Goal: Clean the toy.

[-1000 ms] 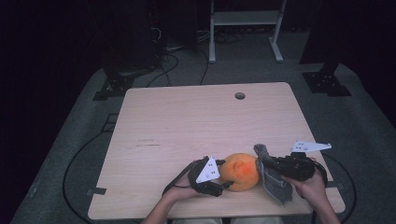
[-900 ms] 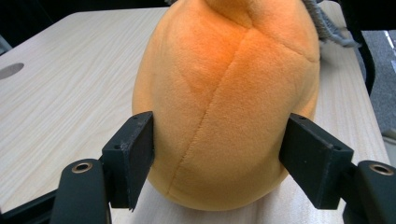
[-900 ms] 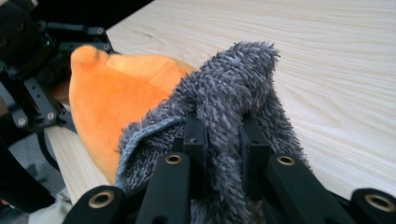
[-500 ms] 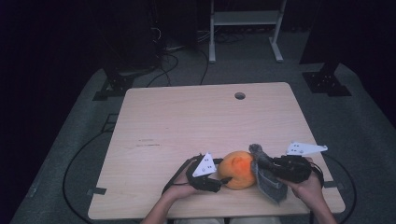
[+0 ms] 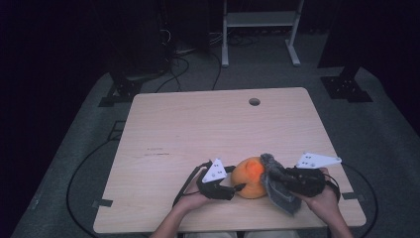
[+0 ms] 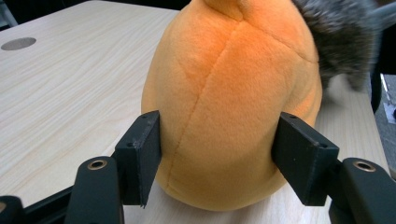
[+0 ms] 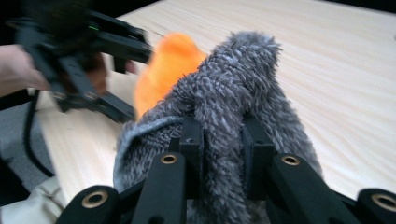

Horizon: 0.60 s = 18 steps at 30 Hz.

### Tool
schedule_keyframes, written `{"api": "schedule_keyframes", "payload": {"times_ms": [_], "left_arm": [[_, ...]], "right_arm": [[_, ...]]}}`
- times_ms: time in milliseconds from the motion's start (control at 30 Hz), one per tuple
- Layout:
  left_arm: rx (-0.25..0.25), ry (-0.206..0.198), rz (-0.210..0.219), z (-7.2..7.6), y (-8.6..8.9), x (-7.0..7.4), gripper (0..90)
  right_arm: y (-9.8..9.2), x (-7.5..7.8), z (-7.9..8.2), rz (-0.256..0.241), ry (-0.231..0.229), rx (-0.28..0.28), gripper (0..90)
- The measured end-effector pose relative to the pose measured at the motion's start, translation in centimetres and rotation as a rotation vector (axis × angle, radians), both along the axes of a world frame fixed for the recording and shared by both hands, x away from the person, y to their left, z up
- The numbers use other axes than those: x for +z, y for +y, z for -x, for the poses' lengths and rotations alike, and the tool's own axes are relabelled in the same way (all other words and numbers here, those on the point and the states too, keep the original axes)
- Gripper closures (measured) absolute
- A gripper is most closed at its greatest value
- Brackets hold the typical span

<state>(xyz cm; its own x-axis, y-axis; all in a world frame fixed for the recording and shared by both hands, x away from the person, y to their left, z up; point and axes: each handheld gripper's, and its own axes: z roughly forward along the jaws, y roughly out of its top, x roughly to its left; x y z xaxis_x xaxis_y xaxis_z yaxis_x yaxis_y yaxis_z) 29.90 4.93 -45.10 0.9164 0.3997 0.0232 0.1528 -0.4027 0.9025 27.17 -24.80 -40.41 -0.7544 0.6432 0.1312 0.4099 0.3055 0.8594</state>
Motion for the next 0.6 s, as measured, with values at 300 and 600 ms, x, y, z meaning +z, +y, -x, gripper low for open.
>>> {"api": "schedule_keyframes", "payload": {"times_ms": [300, 600], "left_arm": [[-0.002, -0.011, 0.002, 0.3, -0.3, 0.0, 34.1], [-0.076, 0.006, -0.058, -0.1, -1.7, -0.6, 8.4]], "right_arm": [[1.2, 1.5, 0.7, -0.032, -0.04, 0.045, 73.3], [1.1, 0.8, 0.8, 0.001, -0.007, 0.11, 73.4]]}}
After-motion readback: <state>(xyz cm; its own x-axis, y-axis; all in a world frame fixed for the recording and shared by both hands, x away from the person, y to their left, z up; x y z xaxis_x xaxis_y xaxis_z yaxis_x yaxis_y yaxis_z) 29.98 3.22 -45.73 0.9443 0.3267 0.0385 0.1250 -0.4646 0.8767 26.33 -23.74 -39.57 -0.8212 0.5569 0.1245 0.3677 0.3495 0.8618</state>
